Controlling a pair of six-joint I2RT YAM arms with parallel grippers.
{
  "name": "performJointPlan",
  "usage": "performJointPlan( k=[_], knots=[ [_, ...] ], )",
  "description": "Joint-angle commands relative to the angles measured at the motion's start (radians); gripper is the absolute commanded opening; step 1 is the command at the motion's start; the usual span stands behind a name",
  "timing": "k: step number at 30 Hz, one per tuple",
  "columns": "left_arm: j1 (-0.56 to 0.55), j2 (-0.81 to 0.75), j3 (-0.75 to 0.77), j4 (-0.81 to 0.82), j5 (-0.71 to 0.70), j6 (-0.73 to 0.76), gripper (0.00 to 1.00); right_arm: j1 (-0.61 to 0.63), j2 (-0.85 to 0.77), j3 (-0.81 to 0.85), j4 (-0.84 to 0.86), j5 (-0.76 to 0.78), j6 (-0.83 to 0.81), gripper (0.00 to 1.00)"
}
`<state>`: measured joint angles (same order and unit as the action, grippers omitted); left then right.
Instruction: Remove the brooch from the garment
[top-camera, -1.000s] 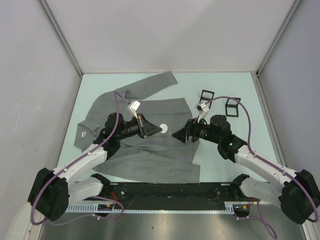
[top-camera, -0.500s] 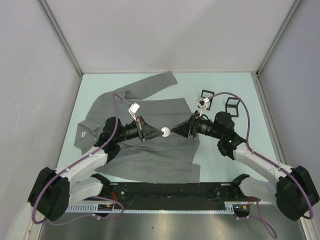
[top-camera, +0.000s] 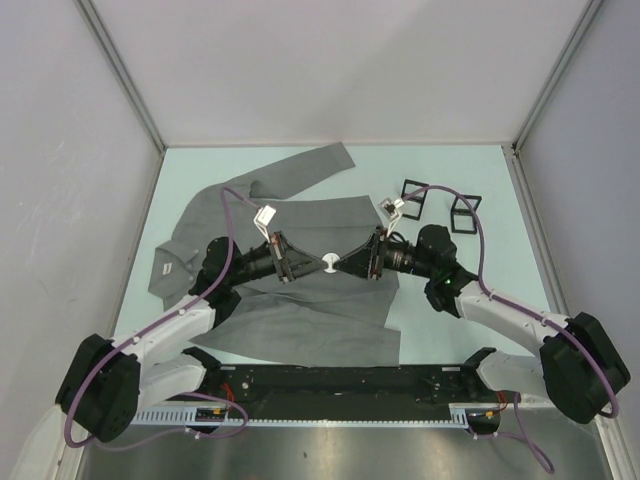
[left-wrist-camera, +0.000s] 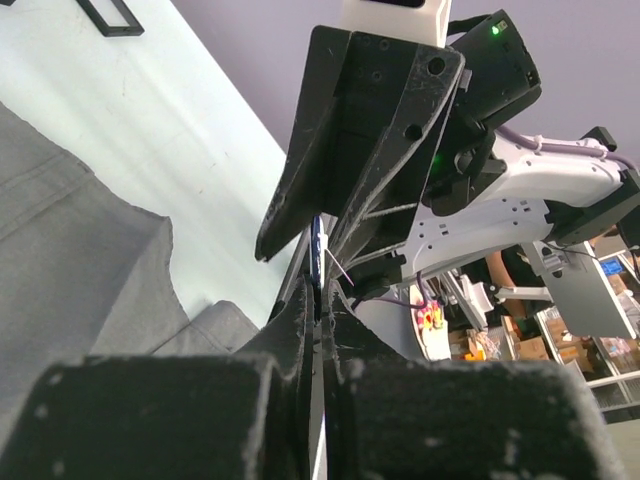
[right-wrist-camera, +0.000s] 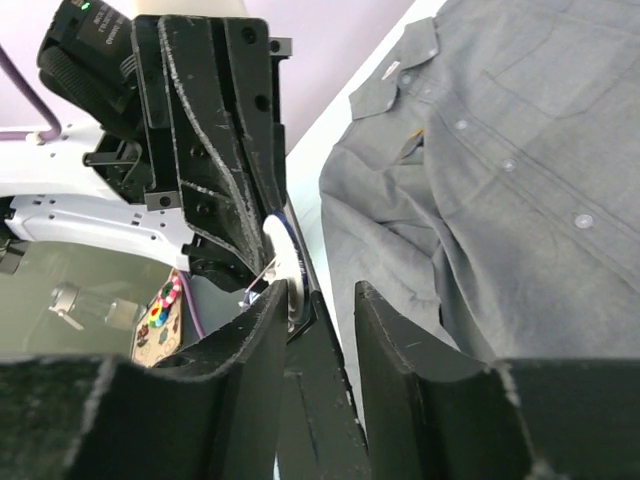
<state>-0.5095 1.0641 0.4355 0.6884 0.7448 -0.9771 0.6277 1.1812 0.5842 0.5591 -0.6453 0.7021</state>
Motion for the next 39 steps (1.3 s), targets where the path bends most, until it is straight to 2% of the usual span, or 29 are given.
performJointPlan(
  k=[1, 5, 6, 7, 10, 11, 12, 13, 14, 16, 19, 26, 34, 39],
  knots=[
    [-0.004, -0.009, -0.014, 0.095, 0.024, -0.023, 0.01, 0.018, 0.011, 0.016, 0.078, -0.014, 0.014, 0.32],
    [-0.004, -0.015, -0.015, 0.094, 0.03, -0.023, 0.0, 0.021, 0.005, 0.016, 0.094, -0.016, 0.011, 0.2],
    [-0.004, -0.015, -0.015, 0.092, 0.03, -0.023, 0.0, 0.024, 0.008, 0.016, 0.11, -0.023, 0.011, 0.13],
    [-0.004, -0.016, -0.015, 0.092, 0.031, -0.023, 0.0, 0.023, 0.008, 0.016, 0.117, -0.028, 0.013, 0.01],
    [-0.004, -0.024, -0.003, 0.068, 0.036, -0.008, 0.0, 0.018, 0.008, 0.016, 0.117, -0.031, -0.001, 0.0],
    [-0.001, -0.039, 0.02, -0.01, 0.03, 0.011, 0.01, 0.014, -0.002, 0.016, 0.098, -0.036, -0.006, 0.0],
    [0.0, -0.053, 0.032, -0.065, 0.01, 0.064, 0.07, -0.009, -0.006, 0.016, 0.085, -0.04, -0.009, 0.0],
    [0.0, -0.068, 0.045, -0.166, -0.004, 0.09, 0.26, -0.022, -0.011, 0.016, 0.075, -0.05, -0.016, 0.0],
    [0.009, -0.082, 0.063, -0.206, -0.015, 0.132, 0.33, -0.037, -0.011, 0.016, 0.061, -0.086, -0.016, 0.0],
    [0.025, -0.115, 0.077, -0.286, -0.024, 0.156, 0.43, -0.069, -0.011, 0.017, 0.055, -0.131, -0.018, 0.0],
    [0.058, -0.11, 0.089, -0.294, 0.013, 0.152, 0.5, -0.094, -0.005, 0.017, 0.048, -0.217, -0.029, 0.0],
    [0.057, -0.017, 0.121, -0.231, 0.096, 0.143, 0.52, -0.109, 0.001, 0.017, 0.021, -0.306, -0.046, 0.0],
    [-0.009, 0.033, 0.16, -0.202, 0.117, 0.16, 0.43, -0.114, 0.006, 0.028, 0.016, -0.332, -0.049, 0.0],
    [-0.024, 0.037, 0.158, -0.194, 0.12, 0.155, 0.43, -0.114, 0.014, 0.031, -0.004, -0.341, -0.059, 0.0]
  ],
)
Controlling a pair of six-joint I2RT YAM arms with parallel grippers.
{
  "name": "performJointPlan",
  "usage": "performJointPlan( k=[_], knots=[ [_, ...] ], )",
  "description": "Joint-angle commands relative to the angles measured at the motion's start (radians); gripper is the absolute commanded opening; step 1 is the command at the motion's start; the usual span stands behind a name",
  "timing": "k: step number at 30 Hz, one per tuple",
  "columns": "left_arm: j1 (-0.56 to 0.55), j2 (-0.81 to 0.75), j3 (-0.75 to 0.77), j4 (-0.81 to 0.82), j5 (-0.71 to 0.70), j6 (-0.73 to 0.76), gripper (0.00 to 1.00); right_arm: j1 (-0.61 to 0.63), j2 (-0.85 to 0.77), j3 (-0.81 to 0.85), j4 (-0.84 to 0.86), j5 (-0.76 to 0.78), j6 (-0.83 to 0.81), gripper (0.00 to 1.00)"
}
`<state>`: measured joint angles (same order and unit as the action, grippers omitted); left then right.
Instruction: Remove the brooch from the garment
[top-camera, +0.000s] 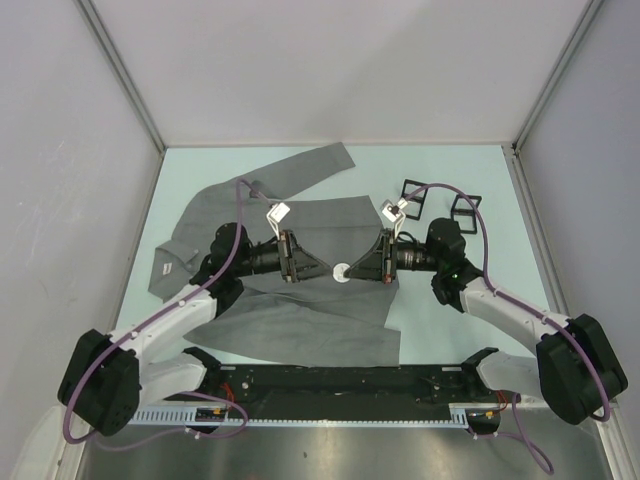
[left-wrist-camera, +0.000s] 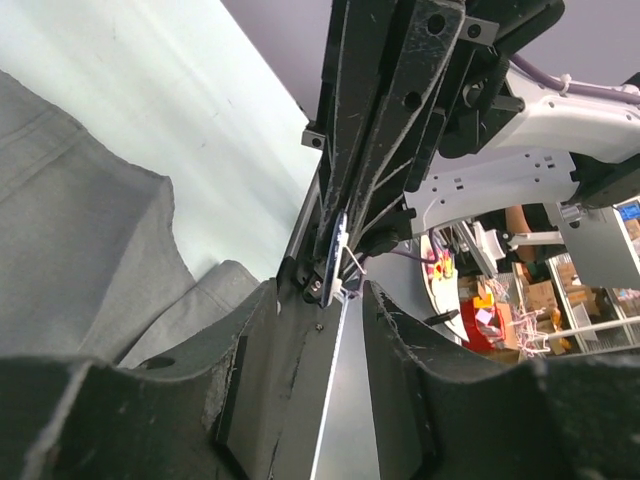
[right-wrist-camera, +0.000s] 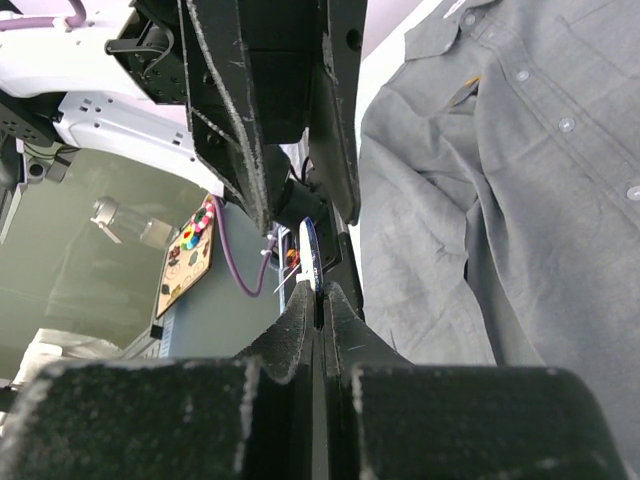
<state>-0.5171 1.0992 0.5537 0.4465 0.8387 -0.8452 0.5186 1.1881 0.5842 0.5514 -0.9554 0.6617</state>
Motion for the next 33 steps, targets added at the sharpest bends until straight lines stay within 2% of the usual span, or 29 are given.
performJointPlan(
  k=[1, 7, 18, 22, 29, 33],
  knots=[
    [-0.024, 0.005, 0.046, 0.043, 0.022, 0.031, 0.43, -0.003, 0.007, 0.031, 0.004, -0.032, -0.016, 0.0],
    [-0.047, 0.04, 0.066, 0.004, 0.0, 0.037, 0.36, 0.001, 0.004, 0.031, 0.01, -0.037, -0.008, 0.0],
    [-0.058, 0.044, 0.081, -0.015, -0.01, 0.041, 0.01, 0.006, -0.022, 0.029, 0.025, -0.019, 0.033, 0.0],
    [-0.058, 0.022, 0.089, -0.049, -0.027, 0.052, 0.0, 0.003, -0.042, 0.031, -0.007, 0.018, 0.05, 0.22],
    [-0.058, 0.011, 0.094, -0.072, -0.049, 0.049, 0.0, -0.008, -0.11, 0.029, -0.168, 0.086, -0.007, 0.43],
    [-0.058, 0.007, 0.081, -0.075, -0.064, 0.038, 0.0, -0.032, -0.151, 0.02, -0.203, 0.113, -0.014, 0.53]
  ],
)
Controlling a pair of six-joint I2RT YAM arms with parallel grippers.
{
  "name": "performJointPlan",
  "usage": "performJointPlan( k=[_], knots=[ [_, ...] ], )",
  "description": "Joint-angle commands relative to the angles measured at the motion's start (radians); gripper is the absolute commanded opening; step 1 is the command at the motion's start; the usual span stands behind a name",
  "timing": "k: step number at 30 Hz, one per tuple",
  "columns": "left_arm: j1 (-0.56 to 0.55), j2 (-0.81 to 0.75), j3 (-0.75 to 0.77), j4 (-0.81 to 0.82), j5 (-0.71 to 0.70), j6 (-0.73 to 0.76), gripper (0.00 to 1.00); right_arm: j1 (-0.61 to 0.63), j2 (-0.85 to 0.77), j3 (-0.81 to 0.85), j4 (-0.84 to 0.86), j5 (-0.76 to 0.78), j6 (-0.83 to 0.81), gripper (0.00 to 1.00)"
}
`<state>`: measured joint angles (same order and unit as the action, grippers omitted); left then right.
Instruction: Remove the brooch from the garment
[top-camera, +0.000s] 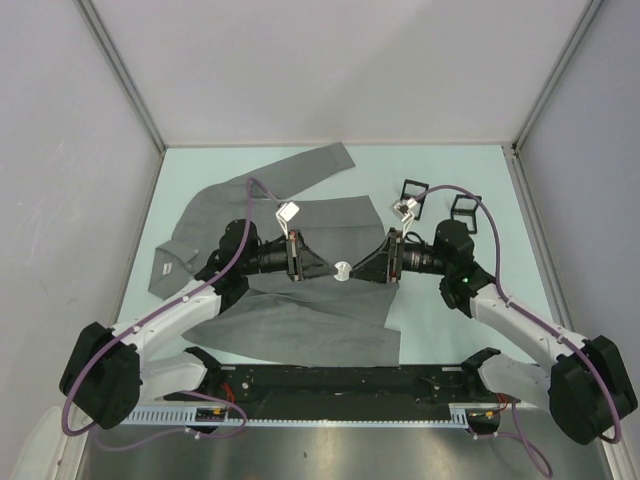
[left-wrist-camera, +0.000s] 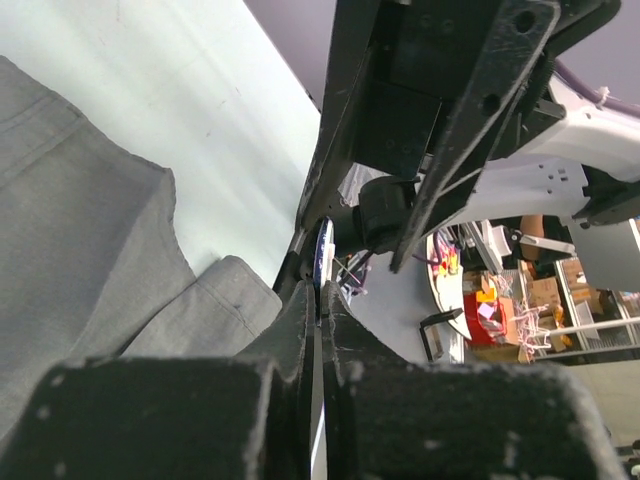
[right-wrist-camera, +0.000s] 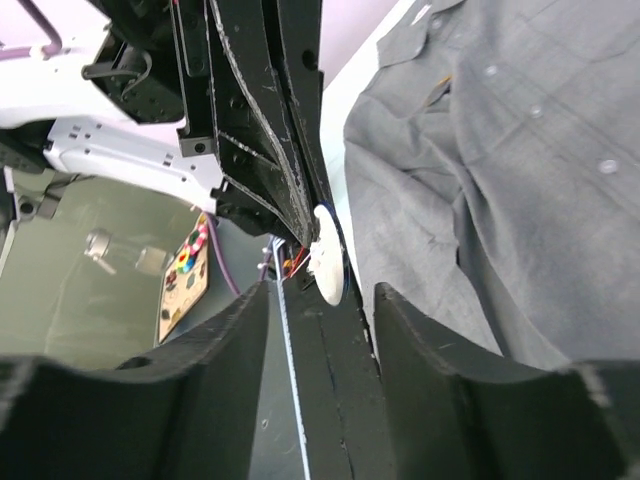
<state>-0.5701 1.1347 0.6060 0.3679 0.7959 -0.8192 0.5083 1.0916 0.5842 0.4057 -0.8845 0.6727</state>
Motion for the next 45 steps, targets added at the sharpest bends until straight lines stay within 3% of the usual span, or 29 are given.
performJointPlan(
  k=[1, 7, 12, 21, 25, 39, 45],
  knots=[
    [-0.005, -0.03, 0.029, 0.003, -0.026, 0.011, 0.0, -0.027, -0.062, 0.016, -0.064, 0.047, -0.022, 0.57],
    [-0.007, -0.027, 0.015, 0.029, -0.031, -0.011, 0.0, -0.025, -0.078, 0.003, -0.013, 0.053, 0.021, 0.7],
    [-0.007, -0.018, 0.008, 0.06, -0.015, -0.035, 0.0, 0.006, -0.029, 0.002, 0.099, 0.045, 0.064, 0.71],
    [-0.005, -0.024, 0.005, 0.063, 0.005, -0.035, 0.0, 0.035, 0.037, 0.003, 0.179, 0.036, 0.087, 0.58],
    [-0.005, -0.02, 0.001, 0.077, 0.009, -0.038, 0.0, 0.026, 0.03, 0.003, 0.185, 0.041, 0.09, 0.44],
    [-0.007, -0.013, -0.002, 0.1, 0.025, -0.057, 0.0, 0.059, 0.054, 0.003, 0.186, 0.028, 0.071, 0.31],
    [-0.005, -0.019, -0.005, 0.095, 0.025, -0.055, 0.0, 0.058, 0.053, 0.003, 0.182, 0.022, 0.062, 0.31]
  ],
)
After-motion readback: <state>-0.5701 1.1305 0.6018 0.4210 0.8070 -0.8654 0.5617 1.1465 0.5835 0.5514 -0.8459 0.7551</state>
